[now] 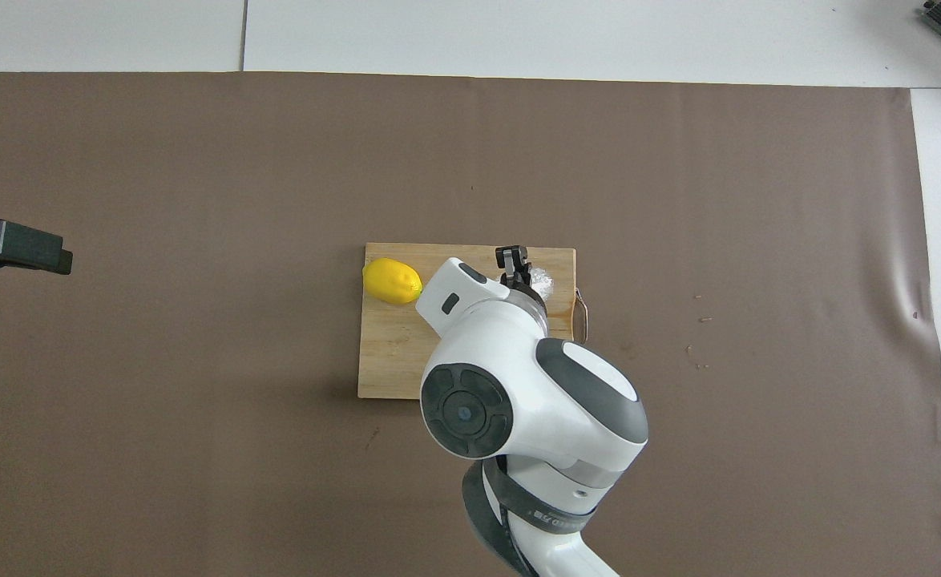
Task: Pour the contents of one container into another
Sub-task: 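Tilt the white cup upright and lift it away with the right gripper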
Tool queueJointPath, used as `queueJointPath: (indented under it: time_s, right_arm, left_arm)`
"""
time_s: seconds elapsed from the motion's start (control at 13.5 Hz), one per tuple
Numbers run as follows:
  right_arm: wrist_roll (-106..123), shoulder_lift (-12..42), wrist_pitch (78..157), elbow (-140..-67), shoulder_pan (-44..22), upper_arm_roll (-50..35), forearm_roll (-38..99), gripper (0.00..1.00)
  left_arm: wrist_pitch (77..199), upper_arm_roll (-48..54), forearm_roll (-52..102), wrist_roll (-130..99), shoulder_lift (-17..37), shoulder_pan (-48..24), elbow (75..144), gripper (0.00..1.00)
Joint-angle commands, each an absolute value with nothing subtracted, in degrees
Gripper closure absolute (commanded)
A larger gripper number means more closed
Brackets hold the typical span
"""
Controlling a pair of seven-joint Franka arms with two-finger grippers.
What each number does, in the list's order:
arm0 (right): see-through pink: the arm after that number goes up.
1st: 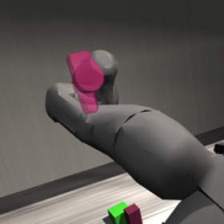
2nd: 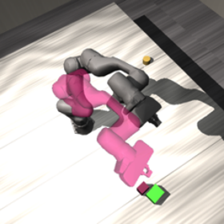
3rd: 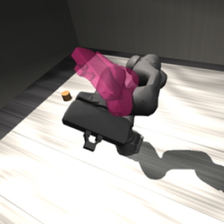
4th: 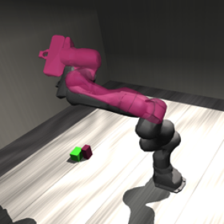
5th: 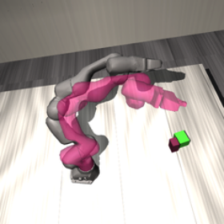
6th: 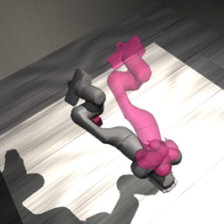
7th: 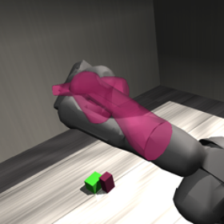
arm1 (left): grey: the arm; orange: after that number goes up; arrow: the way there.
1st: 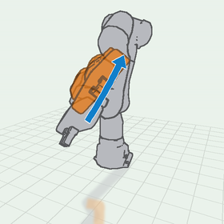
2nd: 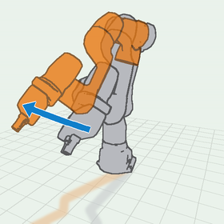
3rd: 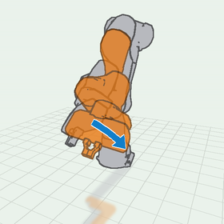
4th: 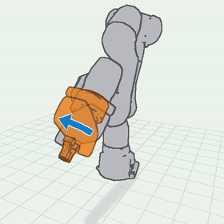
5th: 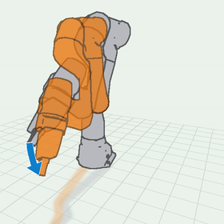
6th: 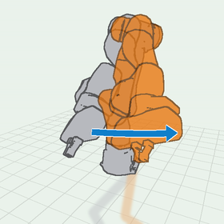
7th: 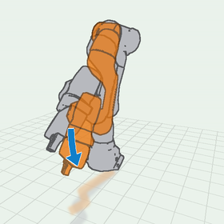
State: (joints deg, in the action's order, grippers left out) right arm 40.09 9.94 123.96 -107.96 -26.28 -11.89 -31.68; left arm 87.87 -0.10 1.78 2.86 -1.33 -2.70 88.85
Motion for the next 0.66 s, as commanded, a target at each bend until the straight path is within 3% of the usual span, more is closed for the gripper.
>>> queueJointPath:
  time_s: [0.0,0.59]
  right_arm:
    - [42.62,7.83,124.45,-108.54,-24.26,-12.3,-26.92,0.89]
    - [54.74,5.1,123.31,-109.07,-18.2,-12.13,-12.58,0.89]
  left_arm:
    - [88.33,-0.35,1.93,2.11,-1.58,-3.25,89.38,0.0]
    - [88.24,-0.35,1.93,2.2,-1.58,-3.34,89.47,0.0]
